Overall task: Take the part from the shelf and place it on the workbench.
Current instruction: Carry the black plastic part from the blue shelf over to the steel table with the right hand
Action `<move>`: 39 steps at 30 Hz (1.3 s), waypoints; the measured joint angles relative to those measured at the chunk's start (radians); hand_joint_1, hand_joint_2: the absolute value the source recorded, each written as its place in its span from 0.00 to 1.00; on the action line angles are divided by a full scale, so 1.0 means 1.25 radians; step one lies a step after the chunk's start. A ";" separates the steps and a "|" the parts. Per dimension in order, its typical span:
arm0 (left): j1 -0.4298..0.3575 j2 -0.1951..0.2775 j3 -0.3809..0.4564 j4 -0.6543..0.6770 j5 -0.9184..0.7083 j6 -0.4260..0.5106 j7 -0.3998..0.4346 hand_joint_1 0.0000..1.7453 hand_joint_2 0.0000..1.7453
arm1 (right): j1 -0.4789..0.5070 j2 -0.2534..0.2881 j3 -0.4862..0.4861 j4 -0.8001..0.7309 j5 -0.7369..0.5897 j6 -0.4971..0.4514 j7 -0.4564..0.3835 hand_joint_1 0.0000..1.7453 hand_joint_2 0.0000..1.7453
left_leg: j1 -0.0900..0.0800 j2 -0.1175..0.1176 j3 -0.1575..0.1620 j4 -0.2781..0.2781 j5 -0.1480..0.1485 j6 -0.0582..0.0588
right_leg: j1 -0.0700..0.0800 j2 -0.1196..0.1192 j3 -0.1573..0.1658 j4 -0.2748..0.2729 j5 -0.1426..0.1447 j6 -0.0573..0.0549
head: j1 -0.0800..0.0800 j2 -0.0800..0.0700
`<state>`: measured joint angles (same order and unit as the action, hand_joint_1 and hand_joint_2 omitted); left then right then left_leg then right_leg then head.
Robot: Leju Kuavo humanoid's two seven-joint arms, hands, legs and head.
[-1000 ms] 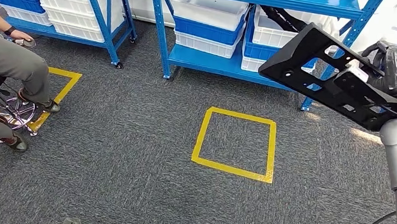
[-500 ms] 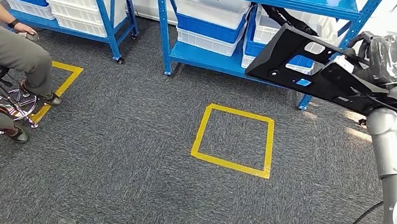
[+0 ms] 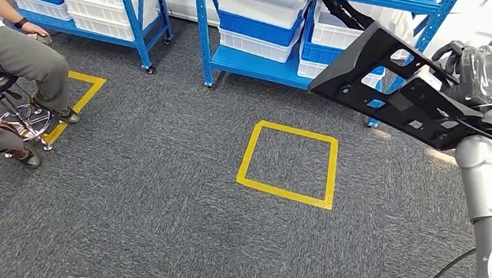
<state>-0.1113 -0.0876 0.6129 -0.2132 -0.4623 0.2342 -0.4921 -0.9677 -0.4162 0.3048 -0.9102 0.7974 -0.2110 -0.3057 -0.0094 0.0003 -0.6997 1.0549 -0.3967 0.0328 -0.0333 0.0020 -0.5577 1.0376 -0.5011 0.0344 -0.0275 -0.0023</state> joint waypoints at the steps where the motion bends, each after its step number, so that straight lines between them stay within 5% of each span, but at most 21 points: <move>1: 0.001 0.000 0.001 0.000 0.000 0.000 0.000 0.00 1.00 | -0.001 0.002 0.000 0.000 -0.001 0.001 0.000 0.99 1.00 | 0.003 0.000 -0.011 0.029 -0.029 -0.006 | -0.001 0.000 -0.005 0.000 0.006 -0.009 | 0.000 0.000; 3: 0.002 0.000 0.002 0.000 0.000 0.000 -0.001 0.00 1.00 | -0.001 0.004 0.001 0.000 -0.004 0.002 -0.001 0.99 1.00 | 0.007 0.000 -0.038 0.124 -0.100 -0.016 | 0.001 -0.001 -0.017 0.000 0.016 -0.021 | -0.001 0.000; 5: 0.003 0.000 0.002 0.000 0.000 0.000 -0.002 0.00 1.00 | -0.001 0.005 0.001 0.000 -0.008 0.003 -0.001 0.99 1.00 | 0.011 0.000 -0.051 0.199 -0.132 -0.019 | 0.003 -0.001 -0.028 0.001 0.025 -0.024 | -0.001 0.000; 7: 0.003 0.000 0.002 0.000 0.000 0.000 -0.002 0.00 1.00 | 0.000 0.005 0.000 0.000 -0.012 0.003 -0.002 0.99 1.00 | 0.012 -0.001 -0.012 0.170 -0.111 -0.015 | 0.005 -0.001 -0.036 0.001 0.033 -0.021 | -0.002 0.000; 9: 0.003 0.001 0.002 0.000 0.000 0.000 -0.002 0.00 1.00 | -0.001 0.005 -0.001 0.000 -0.017 0.003 -0.002 0.99 1.00 | 0.011 -0.004 0.065 0.064 -0.082 -0.004 | 0.006 0.000 -0.040 0.001 0.039 -0.017 | -0.001 0.000; 11: 0.003 0.003 0.002 0.000 0.000 0.000 -0.004 0.00 1.00 | -0.003 0.004 -0.003 -0.001 -0.019 0.003 -0.002 0.99 1.00 | 0.005 -0.007 0.110 -0.007 -0.075 0.005 | 0.006 -0.001 -0.042 -0.001 0.046 -0.009 | -0.001 0.000; 15: 0.003 0.003 0.002 0.000 0.000 -0.001 -0.007 0.00 1.00 | -0.002 0.002 -0.004 -0.001 -0.020 0.004 -0.002 0.99 1.00 | 0.000 -0.003 0.110 -0.038 -0.053 0.018 | 0.006 -0.003 -0.054 0.002 0.048 0.011 | 0.000 0.000; 19: 0.003 0.002 0.003 0.000 0.000 -0.002 -0.009 0.00 1.00 | -0.001 -0.004 -0.006 -0.001 -0.020 0.007 -0.003 0.99 1.00 | 0.001 0.001 0.088 -0.053 -0.023 0.030 | 0.009 -0.003 -0.116 0.160 -0.044 -0.001 | 0.003 0.000; 21: 0.004 0.001 0.003 0.000 0.000 -0.002 -0.009 0.00 1.00 | 0.004 -0.005 -0.006 -0.001 -0.019 0.008 -0.003 0.99 1.00 | 0.000 0.001 0.072 -0.051 -0.012 0.029 | 0.008 -0.003 -0.115 0.194 -0.058 0.007 | 0.003 0.000; 23: 0.003 0.000 0.003 0.000 0.000 -0.002 -0.009 0.00 1.00 | 0.003 -0.006 -0.006 -0.001 -0.019 0.008 -0.003 0.99 1.00 | 0.001 0.001 0.057 -0.045 -0.004 0.025 | 0.006 -0.004 -0.057 0.112 -0.032 0.021 | 0.003 0.000; 25: 0.003 -0.001 0.003 0.000 0.000 -0.002 -0.009 0.00 1.00 | -0.003 -0.006 -0.006 -0.001 -0.019 0.008 -0.002 0.99 1.00 | -0.001 0.001 0.042 -0.033 0.001 0.018 | 0.007 -0.003 -0.002 0.016 -0.011 0.023 | 0.003 0.000; 30: 0.005 0.000 0.011 0.000 0.000 -0.001 -0.009 0.00 1.00 | -0.008 -0.002 -0.003 0.000 -0.014 0.008 0.002 0.99 1.00 | -0.003 -0.001 0.019 -0.018 0.008 0.000 | 0.007 0.000 -0.001 -0.009 0.010 -0.010 | 0.001 0.000; 32: 0.005 0.001 0.012 0.000 0.000 -0.001 -0.009 0.00 1.00 | -0.012 0.002 -0.002 0.000 -0.011 0.008 0.002 0.99 1.00 | 0.002 -0.003 -0.005 0.040 -0.041 -0.011 | 0.002 -0.001 -0.010 -0.010 0.022 -0.023 | 0.000 0.000; 35: 0.006 0.000 0.015 0.000 0.000 -0.001 -0.009 0.00 1.00 | -0.015 0.006 0.001 0.000 -0.009 0.009 0.003 0.99 1.00 | 0.010 -0.003 -0.048 0.184 -0.126 -0.025 | 0.004 -0.002 -0.028 -0.009 0.037 -0.028 | -0.001 0.000; 37: 0.006 0.000 0.015 0.001 0.000 -0.001 -0.009 0.00 1.00 | -0.016 0.007 0.001 0.001 -0.010 0.010 0.003 0.99 1.00 | 0.014 -0.003 -0.024 0.178 -0.122 -0.025 | 0.005 -0.002 -0.039 -0.009 0.046 -0.025 | -0.001 0.000; 39: 0.004 0.000 0.015 0.001 -0.001 -0.001 -0.010 0.00 1.00 | -0.017 0.008 0.001 0.002 -0.011 0.010 0.003 0.99 1.00 | 0.015 -0.003 0.053 0.072 -0.091 -0.019 | 0.004 -0.001 -0.046 -0.009 0.053 -0.020 | -0.001 0.000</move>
<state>-0.1057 -0.0878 0.6317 -0.2125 -0.4634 0.2334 -0.5043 -0.9895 -0.4064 0.3061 -0.9081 0.7837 -0.1981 -0.3025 0.0091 -0.0040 -0.6340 1.1442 -0.5098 0.0096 -0.0279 0.0006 -0.6147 1.0265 -0.4343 0.0096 -0.0285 -0.0023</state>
